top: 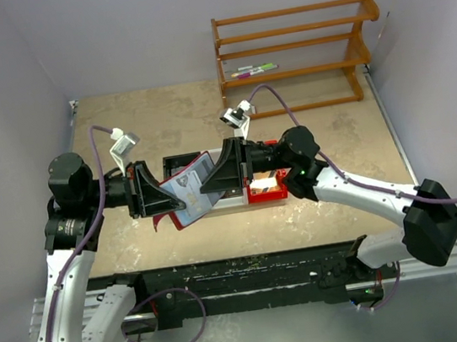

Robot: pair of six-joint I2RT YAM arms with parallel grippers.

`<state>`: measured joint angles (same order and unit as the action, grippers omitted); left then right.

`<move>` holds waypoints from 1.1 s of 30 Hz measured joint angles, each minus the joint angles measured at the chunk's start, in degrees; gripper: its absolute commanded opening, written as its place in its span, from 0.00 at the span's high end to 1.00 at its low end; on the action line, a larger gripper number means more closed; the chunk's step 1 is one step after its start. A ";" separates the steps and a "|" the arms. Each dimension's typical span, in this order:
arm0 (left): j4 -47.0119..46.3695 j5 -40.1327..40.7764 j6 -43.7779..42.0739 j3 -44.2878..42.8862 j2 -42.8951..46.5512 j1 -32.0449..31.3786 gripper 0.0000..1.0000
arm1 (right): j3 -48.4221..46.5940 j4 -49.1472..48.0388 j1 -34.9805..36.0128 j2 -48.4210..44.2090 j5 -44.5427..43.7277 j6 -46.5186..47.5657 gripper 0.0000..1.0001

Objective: Take the credit cards out of the card holder

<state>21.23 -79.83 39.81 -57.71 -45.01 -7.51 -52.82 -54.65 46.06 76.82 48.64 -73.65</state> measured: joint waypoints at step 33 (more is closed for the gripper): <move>-1.11 -0.07 1.57 0.00 0.63 0.00 0.99 | 0.00 4.66 -2.32 -3.72 0.59 1.42 1.00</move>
<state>20.12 -79.90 41.39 -57.71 -44.38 -7.51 -52.82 -50.00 43.75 73.10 49.23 -72.23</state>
